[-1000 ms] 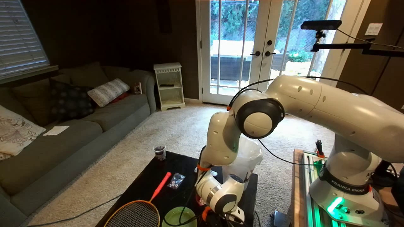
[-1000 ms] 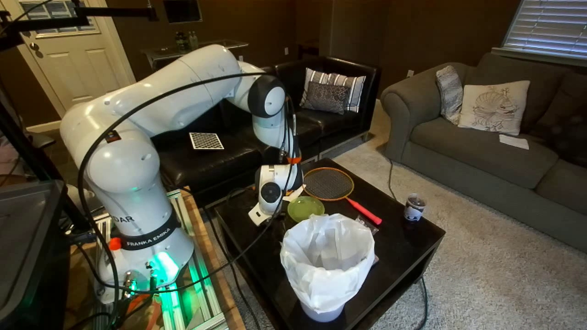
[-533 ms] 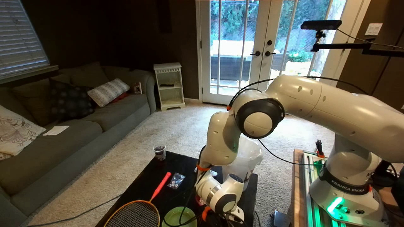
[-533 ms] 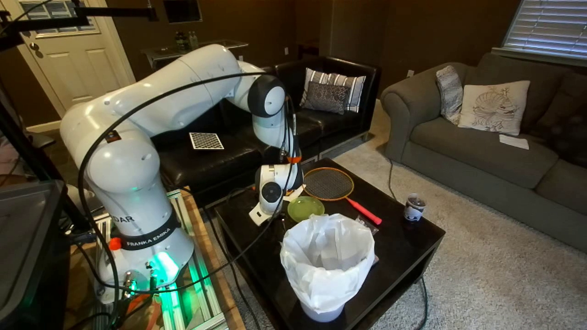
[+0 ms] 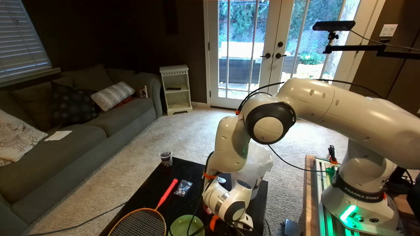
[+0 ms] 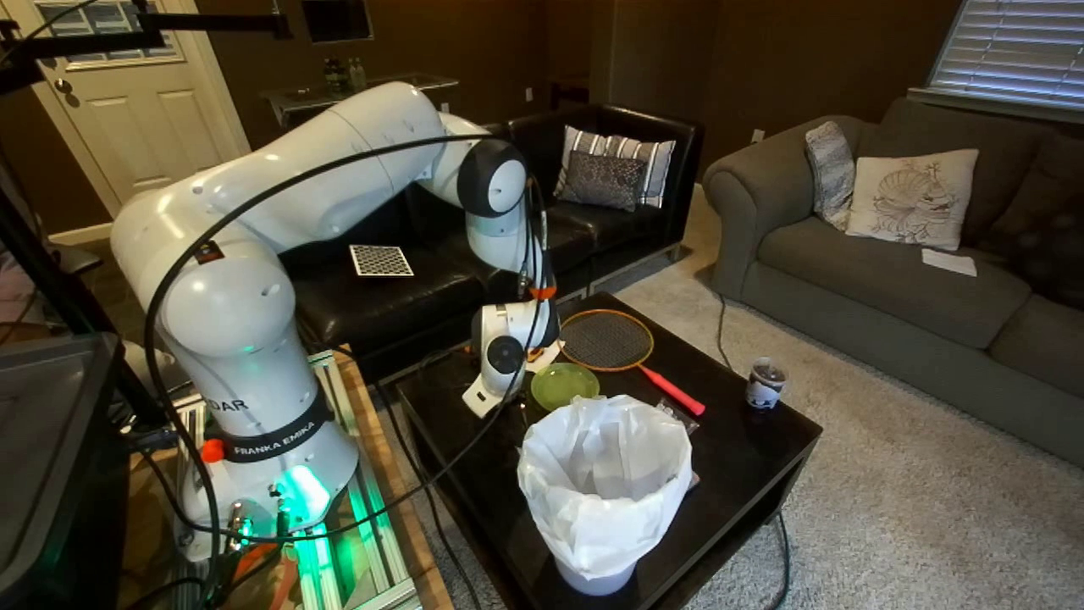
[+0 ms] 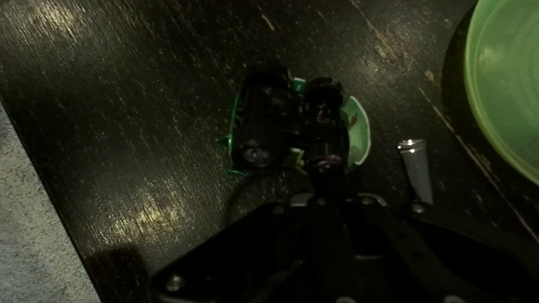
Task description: Pick up the green object and put it back down
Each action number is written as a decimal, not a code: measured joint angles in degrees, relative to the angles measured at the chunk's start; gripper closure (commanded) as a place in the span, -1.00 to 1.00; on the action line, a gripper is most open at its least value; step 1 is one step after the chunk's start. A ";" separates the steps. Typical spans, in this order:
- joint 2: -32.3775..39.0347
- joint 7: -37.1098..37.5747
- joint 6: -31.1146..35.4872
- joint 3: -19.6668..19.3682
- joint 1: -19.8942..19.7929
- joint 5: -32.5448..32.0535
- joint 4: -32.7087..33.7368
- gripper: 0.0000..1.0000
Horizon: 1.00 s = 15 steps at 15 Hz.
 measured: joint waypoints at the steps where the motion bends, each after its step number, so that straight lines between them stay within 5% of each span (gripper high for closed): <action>1: 0.00 -0.01 0.00 0.00 0.03 -0.42 0.05 0.08; 9: 0.09 0.10 -1.36 -0.50 -0.08 -5.88 0.08 -0.97; 15: 2.68 1.05 -15.44 -0.60 -5.90 -9.38 -0.22 -1.00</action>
